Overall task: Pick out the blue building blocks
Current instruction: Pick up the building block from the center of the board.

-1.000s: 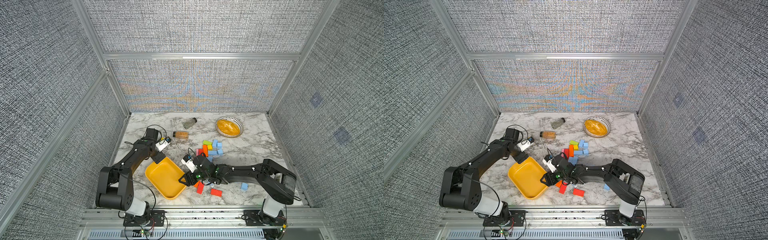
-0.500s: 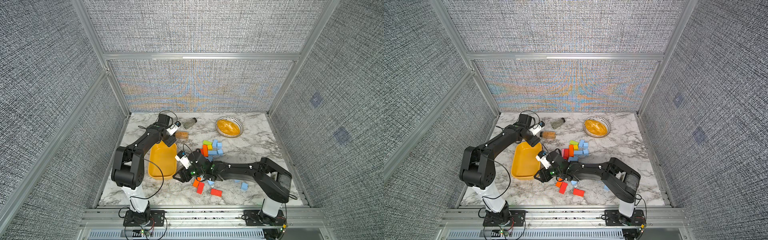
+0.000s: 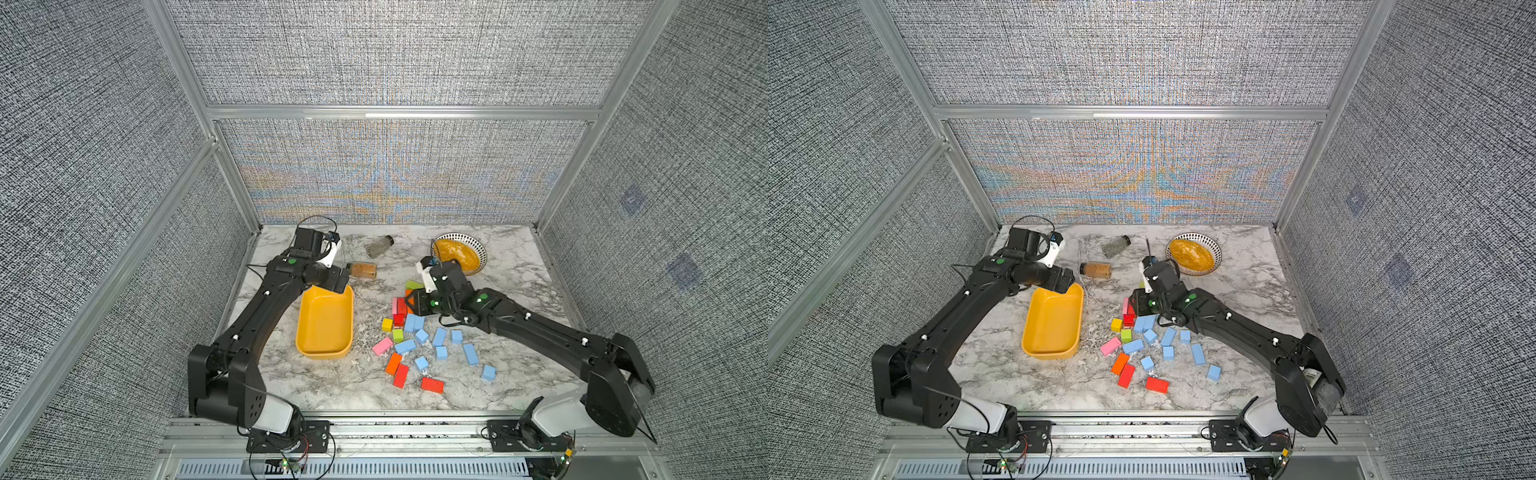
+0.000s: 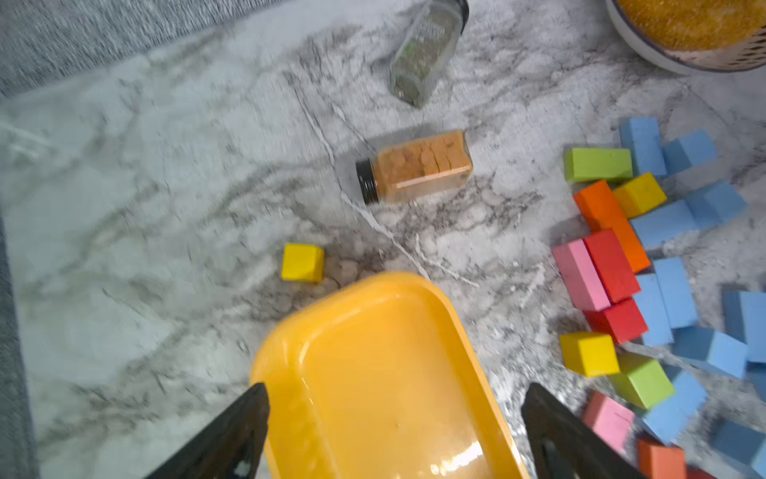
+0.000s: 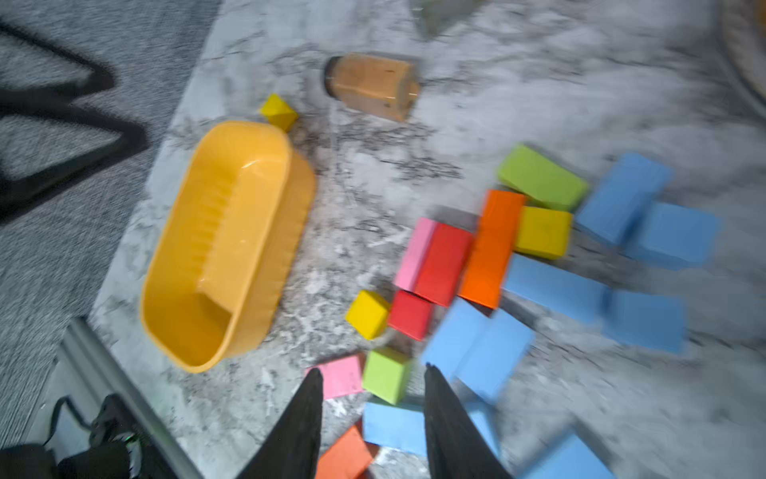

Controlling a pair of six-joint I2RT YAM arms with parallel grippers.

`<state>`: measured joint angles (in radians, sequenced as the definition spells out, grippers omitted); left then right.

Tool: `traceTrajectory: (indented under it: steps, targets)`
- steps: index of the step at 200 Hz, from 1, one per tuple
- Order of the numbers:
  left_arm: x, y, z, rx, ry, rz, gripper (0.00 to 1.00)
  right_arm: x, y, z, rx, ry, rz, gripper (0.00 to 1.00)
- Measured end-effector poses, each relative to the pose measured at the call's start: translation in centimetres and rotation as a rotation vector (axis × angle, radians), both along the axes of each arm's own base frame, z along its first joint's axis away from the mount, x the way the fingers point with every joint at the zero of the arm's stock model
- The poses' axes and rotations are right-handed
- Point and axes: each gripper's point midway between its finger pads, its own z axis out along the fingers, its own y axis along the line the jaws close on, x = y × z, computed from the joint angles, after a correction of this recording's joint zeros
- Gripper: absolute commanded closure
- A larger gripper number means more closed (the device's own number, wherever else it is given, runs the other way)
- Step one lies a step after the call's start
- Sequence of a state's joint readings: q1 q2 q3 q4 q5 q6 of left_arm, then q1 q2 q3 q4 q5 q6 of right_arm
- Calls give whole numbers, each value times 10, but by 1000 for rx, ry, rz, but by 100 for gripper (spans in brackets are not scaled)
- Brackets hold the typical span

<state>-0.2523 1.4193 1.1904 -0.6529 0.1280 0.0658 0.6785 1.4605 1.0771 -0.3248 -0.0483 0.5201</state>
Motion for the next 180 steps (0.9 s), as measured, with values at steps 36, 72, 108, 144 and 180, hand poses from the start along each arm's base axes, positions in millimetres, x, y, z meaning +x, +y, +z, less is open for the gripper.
traceTrajectory:
  steps: [36,72,108,144,180]
  targets:
    - [-27,11,-11,-38,2,59,4,22,-57,-24,-141,98,-138,59]
    - [-41,19,-15,-86,-17,98,3,38,-70,-51,-250,160,-130,55]
    - [-49,28,-18,-114,-37,141,2,48,-72,-74,-309,204,-102,51]
    - [-48,26,-13,-135,-57,135,2,53,-78,-93,-350,240,-93,51]
    - [-50,25,-14,-144,-53,133,2,57,-86,-105,-374,256,-101,51]
